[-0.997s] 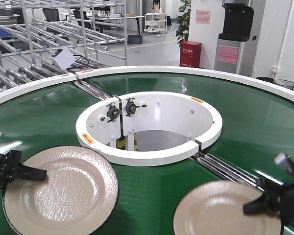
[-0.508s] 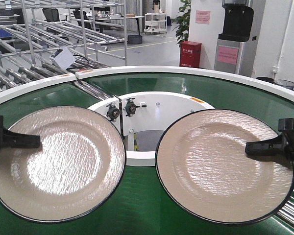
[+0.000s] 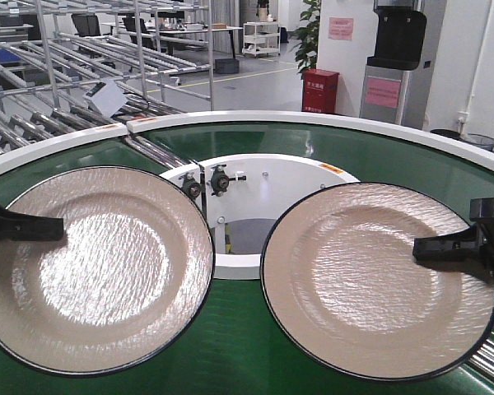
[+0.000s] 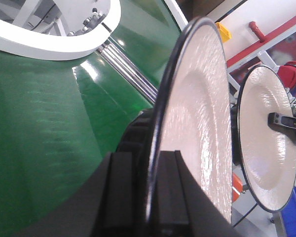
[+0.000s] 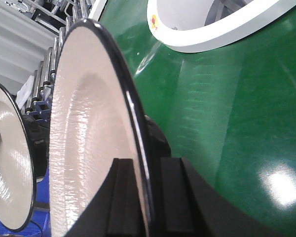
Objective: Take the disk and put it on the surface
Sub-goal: 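Hold both plates upright while the base drives to the steel table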
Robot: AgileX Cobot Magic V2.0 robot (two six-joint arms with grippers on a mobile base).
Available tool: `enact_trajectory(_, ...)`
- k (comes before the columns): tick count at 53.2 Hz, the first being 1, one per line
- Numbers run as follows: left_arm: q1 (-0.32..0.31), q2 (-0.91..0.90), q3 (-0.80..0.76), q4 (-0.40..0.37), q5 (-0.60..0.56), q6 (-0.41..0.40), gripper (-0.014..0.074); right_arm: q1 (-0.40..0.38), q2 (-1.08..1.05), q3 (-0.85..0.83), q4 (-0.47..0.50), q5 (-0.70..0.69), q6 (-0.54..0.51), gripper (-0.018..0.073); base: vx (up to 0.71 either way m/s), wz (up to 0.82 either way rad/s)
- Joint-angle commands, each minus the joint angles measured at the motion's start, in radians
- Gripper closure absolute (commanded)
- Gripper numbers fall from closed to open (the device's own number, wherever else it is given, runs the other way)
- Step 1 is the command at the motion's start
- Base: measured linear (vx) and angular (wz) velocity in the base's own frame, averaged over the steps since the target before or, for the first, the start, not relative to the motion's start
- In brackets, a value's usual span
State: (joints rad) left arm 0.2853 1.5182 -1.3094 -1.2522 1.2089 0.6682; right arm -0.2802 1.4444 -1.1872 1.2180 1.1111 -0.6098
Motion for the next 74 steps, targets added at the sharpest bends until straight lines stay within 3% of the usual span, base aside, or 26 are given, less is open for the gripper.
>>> enact_trajectory(1,-0.005,-0.048,-0.034,-0.144,0.024,-0.015,0.0604,-0.005,-0.044,-0.032,0.129,0.011,0.003,0.0568,0.00,0.00)
enact_trajectory(35,-0.005,-0.048,-0.034,-0.144,0.025,-0.015,0.0604,-0.005,-0.044,-0.032,0.129,0.011,0.002,0.0568,-0.02,-0.07)
enact_trajectory(74,-0.005,-0.048,-0.034,-0.144,0.024,-0.015,0.0604,-0.005,-0.044,-0.032,0.130,0.011,0.003,0.0568,-0.12,-0.49)
